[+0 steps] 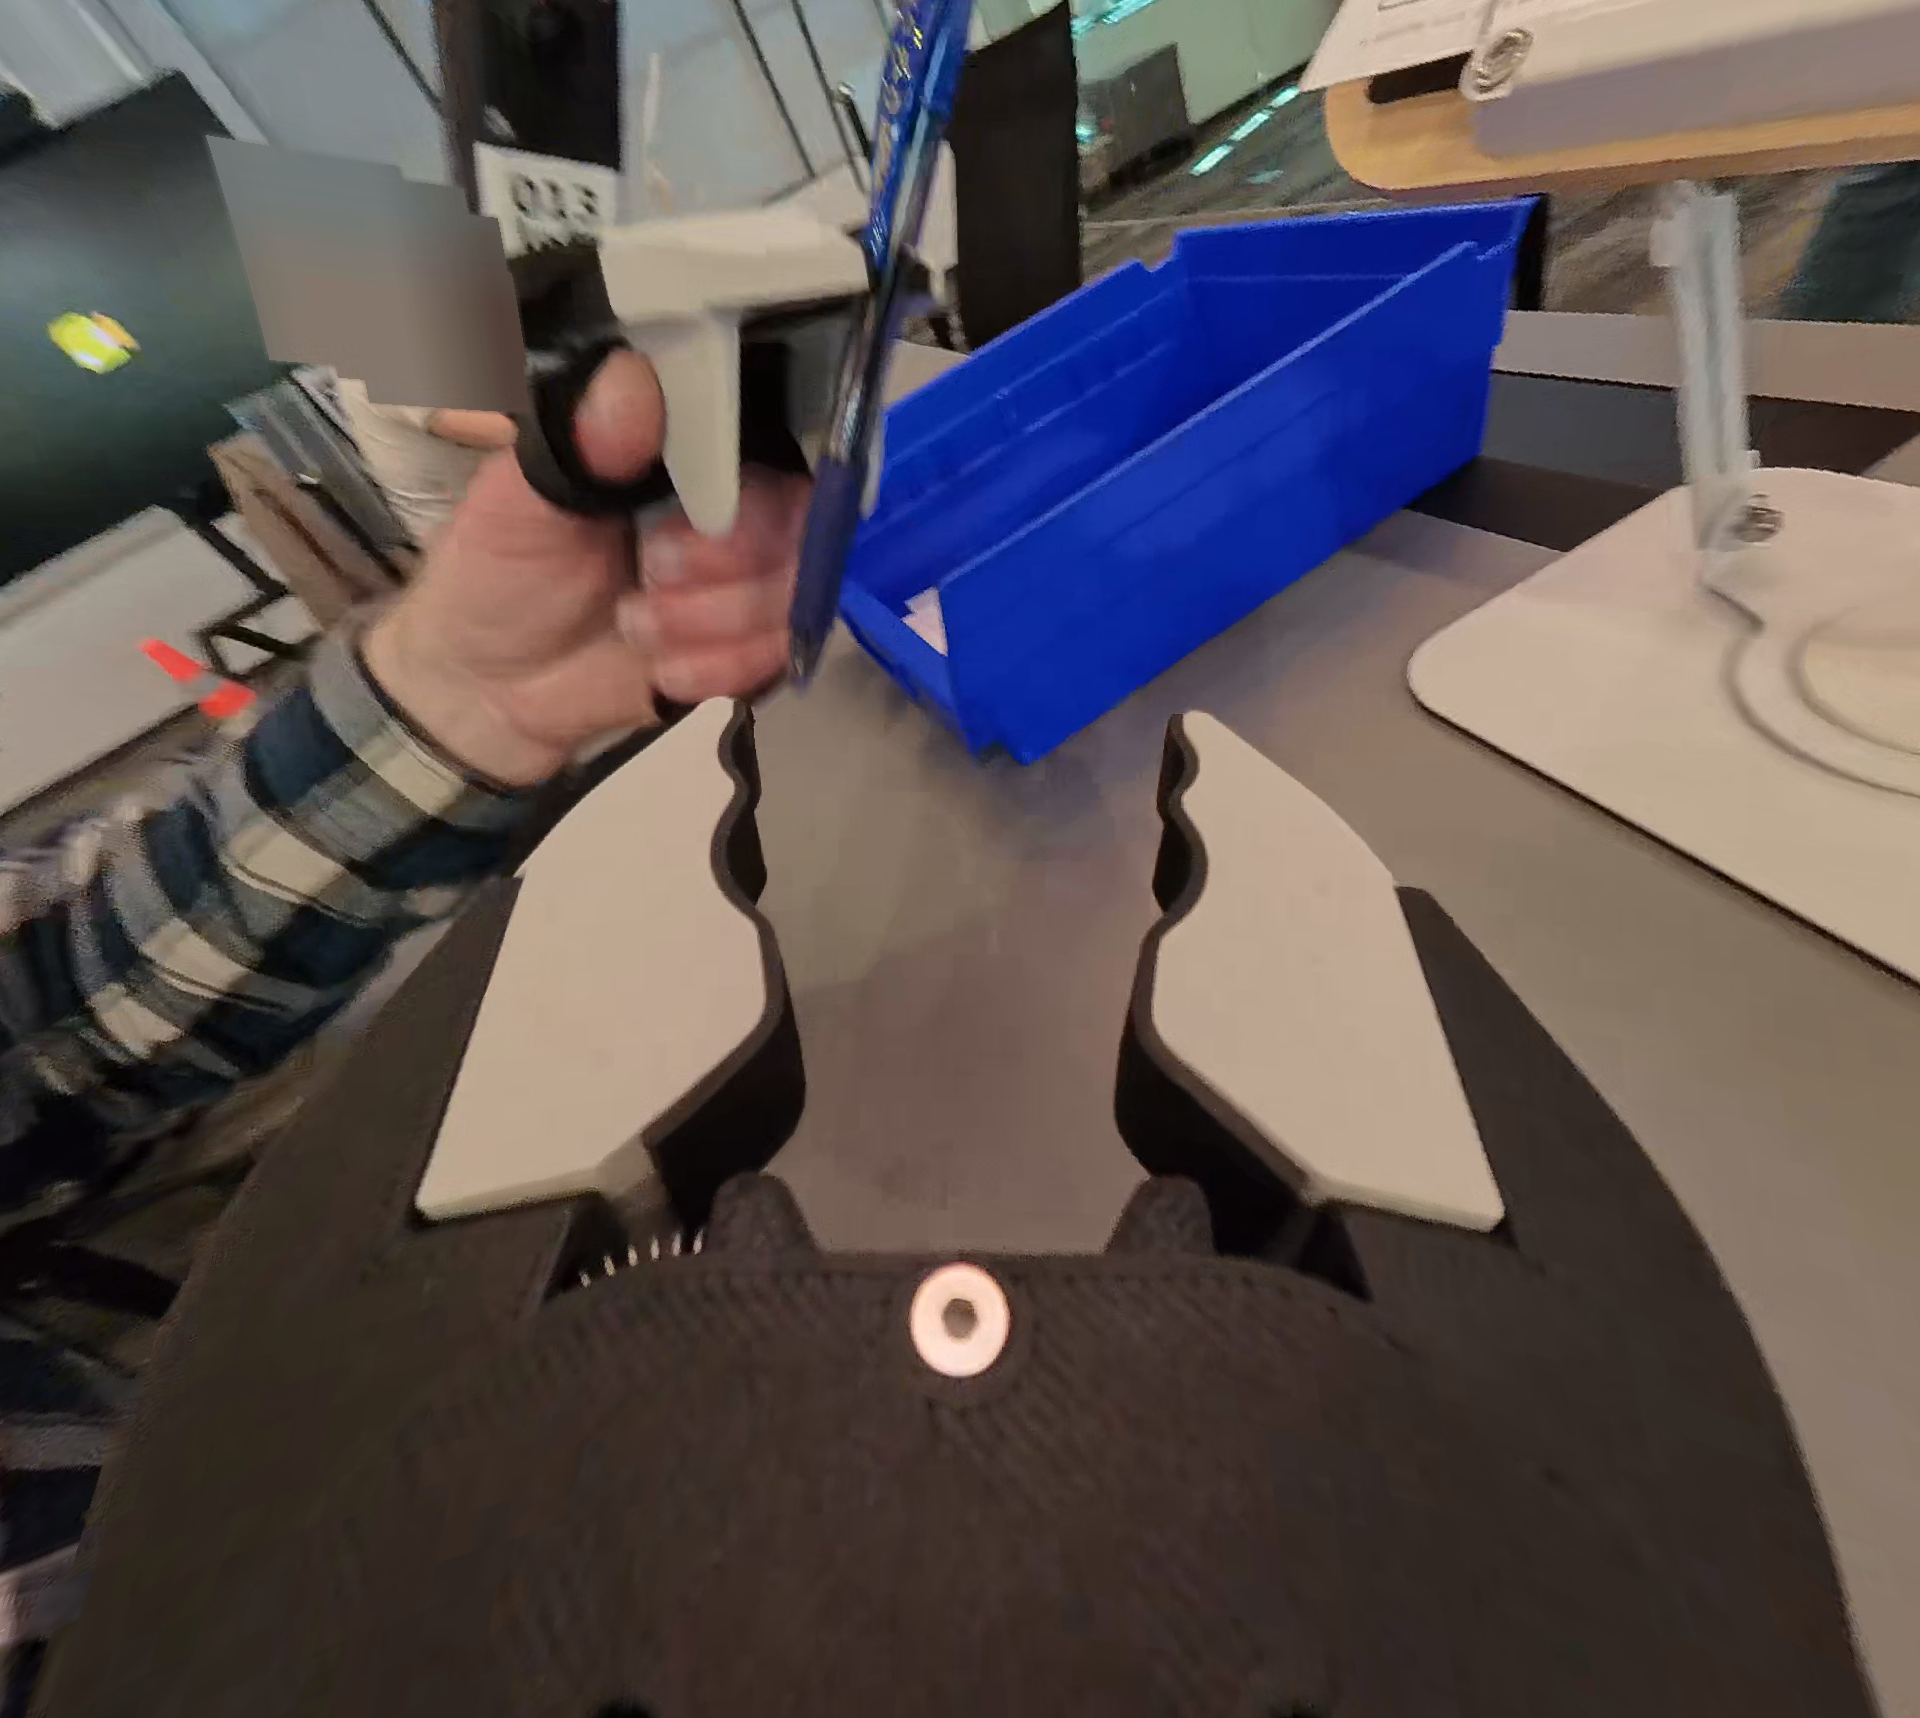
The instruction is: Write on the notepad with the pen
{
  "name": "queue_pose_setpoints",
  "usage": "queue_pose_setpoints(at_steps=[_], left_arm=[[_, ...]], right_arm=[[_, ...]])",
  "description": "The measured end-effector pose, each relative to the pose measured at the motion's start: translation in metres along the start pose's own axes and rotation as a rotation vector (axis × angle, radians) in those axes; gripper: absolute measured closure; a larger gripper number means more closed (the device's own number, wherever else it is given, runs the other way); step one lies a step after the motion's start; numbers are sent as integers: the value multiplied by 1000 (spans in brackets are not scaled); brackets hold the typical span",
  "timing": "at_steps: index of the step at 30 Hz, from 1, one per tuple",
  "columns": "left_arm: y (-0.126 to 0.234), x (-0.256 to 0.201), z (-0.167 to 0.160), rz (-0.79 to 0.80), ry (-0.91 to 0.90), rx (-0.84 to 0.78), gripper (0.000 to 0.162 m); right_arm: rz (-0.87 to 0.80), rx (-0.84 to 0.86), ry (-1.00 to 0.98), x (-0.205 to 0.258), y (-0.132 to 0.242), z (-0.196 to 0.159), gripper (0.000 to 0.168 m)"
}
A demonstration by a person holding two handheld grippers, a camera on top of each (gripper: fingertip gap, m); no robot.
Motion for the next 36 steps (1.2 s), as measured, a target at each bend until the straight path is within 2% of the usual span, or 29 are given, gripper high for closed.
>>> queue_pose_setpoints(at_steps=[4, 7, 10, 13, 15, 16, 18, 20, 24, 29, 33, 36], left_arm=[[-35, -30, -19, -179, 69, -63, 150], [-52, -45, -30, -258, 84, -70, 150], [-58, -52, -33, -318, 103, -85, 147], [-61, -55, -34, -295, 67, -58, 143], [-60, -57, -34, -260, 18, -36, 133], [-57, -62, -30, -291, 19, -47, 125], [-51, -65, -26, -315, 48, -57, 130], [-43, -67, -24, -321, 30, -81, 143], [-30, -63, -24, -301, 36, -64, 136], [-3, -37, -13, -118, -32, -7, 132], [27, -2, -2, 130, -134, 87, 129], [55, 40, -4, 403, -251, 267, 123]], right_arm=[[168, -3, -79, 19, 2, 4, 104], [231, 7, -90, 28, 9, 3, 134], [249, 17, -94, 33, 18, 1, 149], [231, 47, -142, 35, 27, -1, 151], [212, 71, -147, 37, 35, -2, 152], [197, 68, -136, 38, 40, -1, 154], [166, 67, -132, 36, 52, 1, 157], [165, 63, -161, 39, 59, 2, 157], [43, 73, -143, 28, 79, 2, 157], [-205, 127, -168, -4, 111, -14, 157], [-424, 174, -233, -35, 139, -44, 158], [-525, 191, -313, -52, 156, -69, 158]])
Point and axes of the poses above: each gripper's, where its closed fingertips meet, y back along the fingers, z out of its top, x = y × z across the jaws, the point moved 3 cm from there along y, back along the fingers, and after that the axes turned 7 degrees about -y, right-handed, at the moved point
